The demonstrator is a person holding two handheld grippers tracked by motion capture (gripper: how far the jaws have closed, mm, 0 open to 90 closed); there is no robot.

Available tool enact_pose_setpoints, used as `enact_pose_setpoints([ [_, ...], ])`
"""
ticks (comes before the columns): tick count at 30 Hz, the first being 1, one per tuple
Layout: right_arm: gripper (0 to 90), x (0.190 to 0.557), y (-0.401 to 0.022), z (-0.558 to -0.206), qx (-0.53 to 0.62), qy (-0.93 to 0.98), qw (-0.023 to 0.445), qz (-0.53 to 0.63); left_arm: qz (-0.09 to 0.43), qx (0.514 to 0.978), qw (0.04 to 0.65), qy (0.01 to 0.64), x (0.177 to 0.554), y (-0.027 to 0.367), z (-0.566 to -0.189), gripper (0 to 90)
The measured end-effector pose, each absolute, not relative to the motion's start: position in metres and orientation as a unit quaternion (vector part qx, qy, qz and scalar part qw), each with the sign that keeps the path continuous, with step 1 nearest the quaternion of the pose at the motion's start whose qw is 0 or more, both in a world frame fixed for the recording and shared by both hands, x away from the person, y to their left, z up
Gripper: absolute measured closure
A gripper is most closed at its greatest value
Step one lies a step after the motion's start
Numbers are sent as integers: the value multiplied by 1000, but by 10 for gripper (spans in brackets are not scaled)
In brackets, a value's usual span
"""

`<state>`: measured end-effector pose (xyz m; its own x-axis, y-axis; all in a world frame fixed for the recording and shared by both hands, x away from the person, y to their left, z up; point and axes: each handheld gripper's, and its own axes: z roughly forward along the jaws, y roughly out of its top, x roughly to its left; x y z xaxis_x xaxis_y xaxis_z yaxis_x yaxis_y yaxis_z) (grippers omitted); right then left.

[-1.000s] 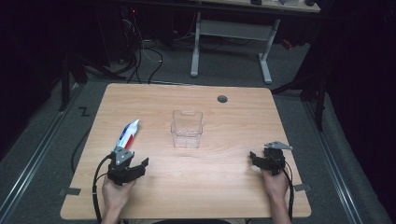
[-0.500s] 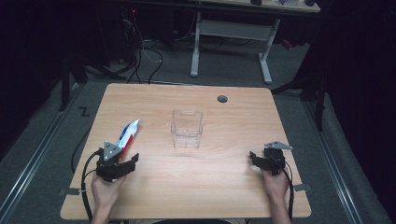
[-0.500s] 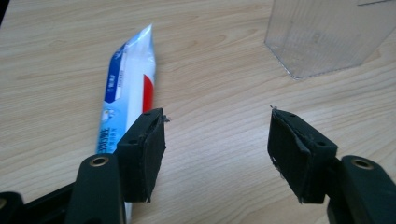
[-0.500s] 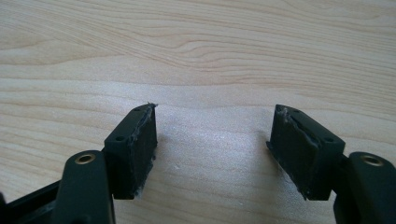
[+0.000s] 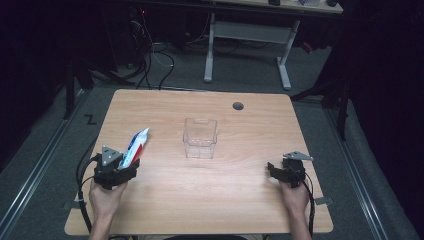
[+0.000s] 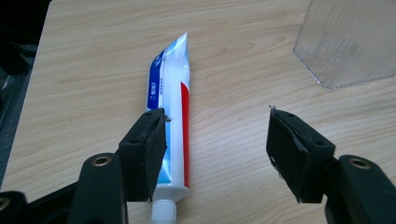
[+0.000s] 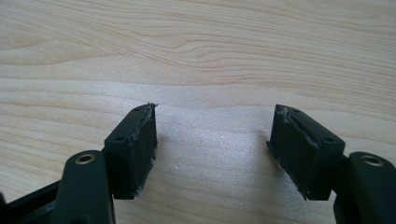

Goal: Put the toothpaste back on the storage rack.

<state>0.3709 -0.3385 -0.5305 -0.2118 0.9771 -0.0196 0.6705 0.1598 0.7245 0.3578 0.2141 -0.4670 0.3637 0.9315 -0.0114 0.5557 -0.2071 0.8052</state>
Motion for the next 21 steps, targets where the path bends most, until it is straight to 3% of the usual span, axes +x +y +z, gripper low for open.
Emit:
enact_pose_setpoints([
  [21,320,371,-338,-531,574,718,255,301,218,733,353,539,395,227,-472,430],
])
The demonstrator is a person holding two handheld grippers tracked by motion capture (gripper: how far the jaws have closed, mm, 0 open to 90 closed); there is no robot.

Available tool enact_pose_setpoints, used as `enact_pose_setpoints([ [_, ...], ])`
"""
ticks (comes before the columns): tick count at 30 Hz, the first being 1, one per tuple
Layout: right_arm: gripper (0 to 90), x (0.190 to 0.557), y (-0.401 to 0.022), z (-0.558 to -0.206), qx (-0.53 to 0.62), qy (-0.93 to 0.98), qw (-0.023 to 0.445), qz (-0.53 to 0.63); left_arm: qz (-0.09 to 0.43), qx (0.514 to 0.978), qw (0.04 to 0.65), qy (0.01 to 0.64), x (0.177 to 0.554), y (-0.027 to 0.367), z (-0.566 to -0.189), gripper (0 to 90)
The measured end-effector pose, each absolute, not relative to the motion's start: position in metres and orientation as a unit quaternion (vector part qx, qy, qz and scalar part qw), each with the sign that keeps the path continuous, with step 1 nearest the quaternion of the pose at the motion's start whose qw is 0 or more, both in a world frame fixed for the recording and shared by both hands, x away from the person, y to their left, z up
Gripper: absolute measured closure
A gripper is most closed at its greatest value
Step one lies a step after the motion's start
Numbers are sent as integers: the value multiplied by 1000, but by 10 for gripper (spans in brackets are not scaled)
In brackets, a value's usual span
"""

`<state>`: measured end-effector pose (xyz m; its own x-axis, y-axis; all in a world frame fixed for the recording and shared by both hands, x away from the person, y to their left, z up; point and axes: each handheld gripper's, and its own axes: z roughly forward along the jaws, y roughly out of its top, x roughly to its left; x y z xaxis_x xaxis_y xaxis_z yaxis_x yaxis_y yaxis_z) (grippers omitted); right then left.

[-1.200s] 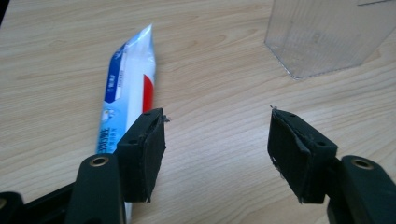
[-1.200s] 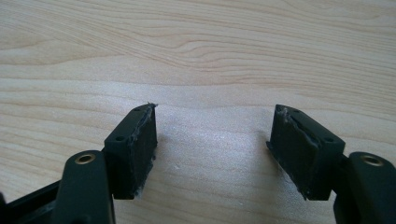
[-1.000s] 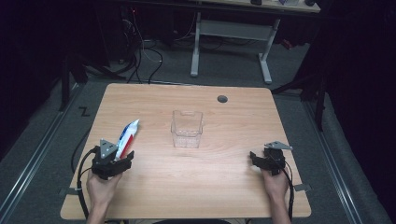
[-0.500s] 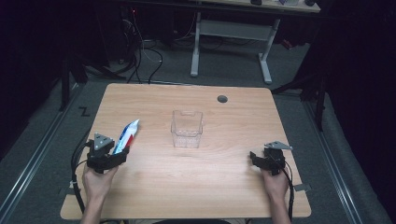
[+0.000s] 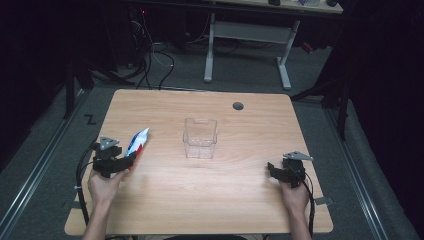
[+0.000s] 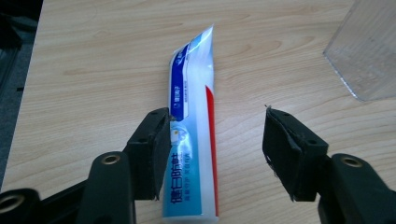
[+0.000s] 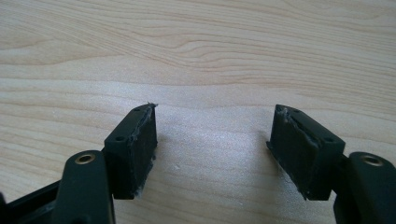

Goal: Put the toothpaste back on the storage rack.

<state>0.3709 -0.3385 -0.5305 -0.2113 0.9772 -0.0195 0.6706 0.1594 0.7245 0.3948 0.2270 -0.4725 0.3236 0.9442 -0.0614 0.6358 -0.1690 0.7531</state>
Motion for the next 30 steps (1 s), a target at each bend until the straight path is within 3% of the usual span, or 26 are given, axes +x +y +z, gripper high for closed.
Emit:
enact_pose_setpoints([
  [21,320,371,-338,-531,574,718,254,301,221,753,309,537,445,217,-464,484],
  [30,320,371,-338,-531,574,718,255,301,200,750,302,553,463,220,-476,497],
])
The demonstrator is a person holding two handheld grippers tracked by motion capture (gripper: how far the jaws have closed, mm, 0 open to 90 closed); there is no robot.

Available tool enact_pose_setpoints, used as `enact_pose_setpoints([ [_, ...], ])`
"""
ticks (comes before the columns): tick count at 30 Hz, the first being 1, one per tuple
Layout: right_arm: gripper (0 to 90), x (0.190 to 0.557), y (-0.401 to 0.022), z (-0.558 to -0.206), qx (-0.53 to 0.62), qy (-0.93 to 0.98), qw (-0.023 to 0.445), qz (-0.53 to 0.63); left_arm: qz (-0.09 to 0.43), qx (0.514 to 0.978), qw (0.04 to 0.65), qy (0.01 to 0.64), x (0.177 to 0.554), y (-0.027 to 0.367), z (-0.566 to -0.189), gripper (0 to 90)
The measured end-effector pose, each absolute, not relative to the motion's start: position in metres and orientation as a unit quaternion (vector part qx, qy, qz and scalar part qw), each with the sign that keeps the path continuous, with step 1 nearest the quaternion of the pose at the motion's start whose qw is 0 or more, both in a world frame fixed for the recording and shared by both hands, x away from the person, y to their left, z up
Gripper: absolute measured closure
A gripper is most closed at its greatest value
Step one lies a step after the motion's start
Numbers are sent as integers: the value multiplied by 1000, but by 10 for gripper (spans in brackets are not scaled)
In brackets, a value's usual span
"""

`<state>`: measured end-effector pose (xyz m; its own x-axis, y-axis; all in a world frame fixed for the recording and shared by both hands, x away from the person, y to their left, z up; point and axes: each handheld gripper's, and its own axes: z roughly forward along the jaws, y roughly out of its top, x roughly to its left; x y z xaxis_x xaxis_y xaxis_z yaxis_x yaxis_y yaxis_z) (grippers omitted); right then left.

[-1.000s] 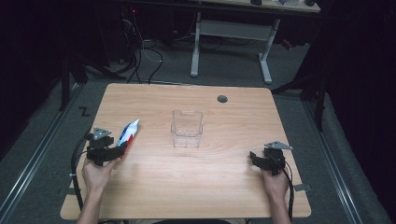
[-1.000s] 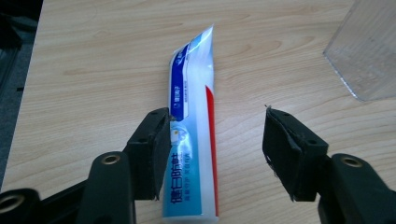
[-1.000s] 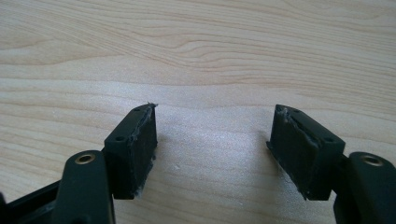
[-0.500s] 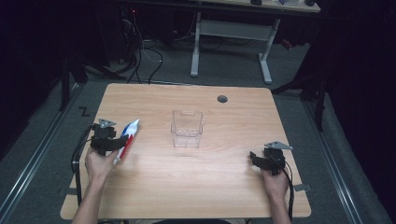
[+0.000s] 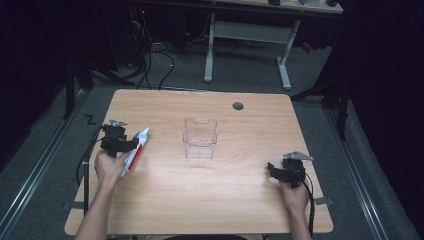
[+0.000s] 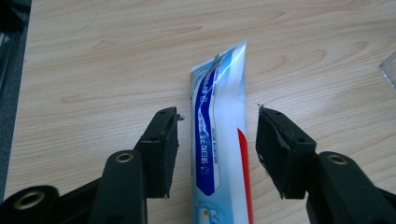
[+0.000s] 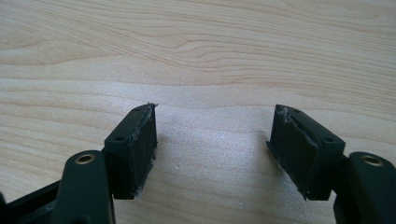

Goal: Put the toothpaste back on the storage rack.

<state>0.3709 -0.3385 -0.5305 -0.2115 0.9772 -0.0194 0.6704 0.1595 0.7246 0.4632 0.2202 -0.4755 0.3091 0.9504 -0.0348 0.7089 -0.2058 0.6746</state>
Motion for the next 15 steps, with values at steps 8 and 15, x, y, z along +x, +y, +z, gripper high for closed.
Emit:
enact_pose_setpoints([
  [8,320,371,-338,-531,574,718,254,301,183,743,314,562,472,226,-483,516],
  [15,320,371,-338,-531,574,717,255,301,160,740,315,572,480,226,-492,497],
])
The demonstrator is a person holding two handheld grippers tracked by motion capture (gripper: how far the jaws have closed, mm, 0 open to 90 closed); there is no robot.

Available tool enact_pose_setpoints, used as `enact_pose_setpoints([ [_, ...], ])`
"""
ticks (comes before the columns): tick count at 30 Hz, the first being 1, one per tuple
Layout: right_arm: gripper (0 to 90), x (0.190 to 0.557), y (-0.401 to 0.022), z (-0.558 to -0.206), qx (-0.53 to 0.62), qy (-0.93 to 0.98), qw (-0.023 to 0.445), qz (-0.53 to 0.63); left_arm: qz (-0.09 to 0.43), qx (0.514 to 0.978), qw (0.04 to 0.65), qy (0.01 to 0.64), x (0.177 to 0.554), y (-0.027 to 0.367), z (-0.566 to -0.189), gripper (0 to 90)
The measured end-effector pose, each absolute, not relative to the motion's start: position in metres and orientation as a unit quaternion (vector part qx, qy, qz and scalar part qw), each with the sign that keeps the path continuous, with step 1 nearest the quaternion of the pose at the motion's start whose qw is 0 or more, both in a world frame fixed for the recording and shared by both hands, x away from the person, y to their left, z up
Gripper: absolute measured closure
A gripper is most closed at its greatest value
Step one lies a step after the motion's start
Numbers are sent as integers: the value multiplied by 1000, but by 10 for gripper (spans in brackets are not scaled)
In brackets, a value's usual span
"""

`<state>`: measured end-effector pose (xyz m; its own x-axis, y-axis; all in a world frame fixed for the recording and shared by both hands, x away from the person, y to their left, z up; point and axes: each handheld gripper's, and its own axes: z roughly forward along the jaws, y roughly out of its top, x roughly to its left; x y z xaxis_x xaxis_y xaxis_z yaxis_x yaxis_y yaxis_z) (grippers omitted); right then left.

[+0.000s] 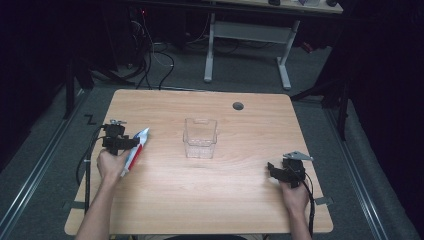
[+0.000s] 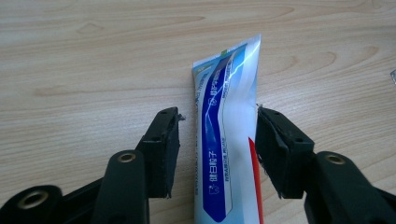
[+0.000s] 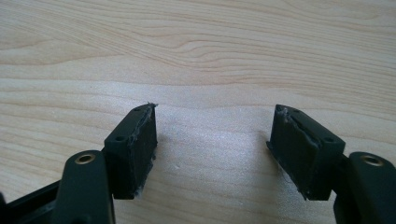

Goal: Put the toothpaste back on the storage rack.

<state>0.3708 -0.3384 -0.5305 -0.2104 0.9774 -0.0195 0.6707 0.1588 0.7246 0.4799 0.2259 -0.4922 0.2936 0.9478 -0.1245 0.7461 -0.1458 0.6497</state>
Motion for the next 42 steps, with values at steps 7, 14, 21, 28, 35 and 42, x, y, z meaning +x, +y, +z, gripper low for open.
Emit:
enact_pose_setpoints([
  [7,320,370,-338,-530,575,717,255,300,149,742,309,576,484,225,-498,487],
  [14,320,370,-338,-530,575,717,255,300,145,741,309,579,486,222,-501,505],
  [21,320,370,-338,-530,575,717,255,301,140,749,295,576,488,215,-507,516],
  [28,320,370,-338,-530,575,717,254,301,146,768,255,569,493,205,-502,521],
  [35,319,370,-338,-530,575,717,255,301,131,760,256,583,496,208,-502,523],
  [42,319,370,-338,-530,575,717,255,300,147,781,205,571,501,195,-500,506],
])
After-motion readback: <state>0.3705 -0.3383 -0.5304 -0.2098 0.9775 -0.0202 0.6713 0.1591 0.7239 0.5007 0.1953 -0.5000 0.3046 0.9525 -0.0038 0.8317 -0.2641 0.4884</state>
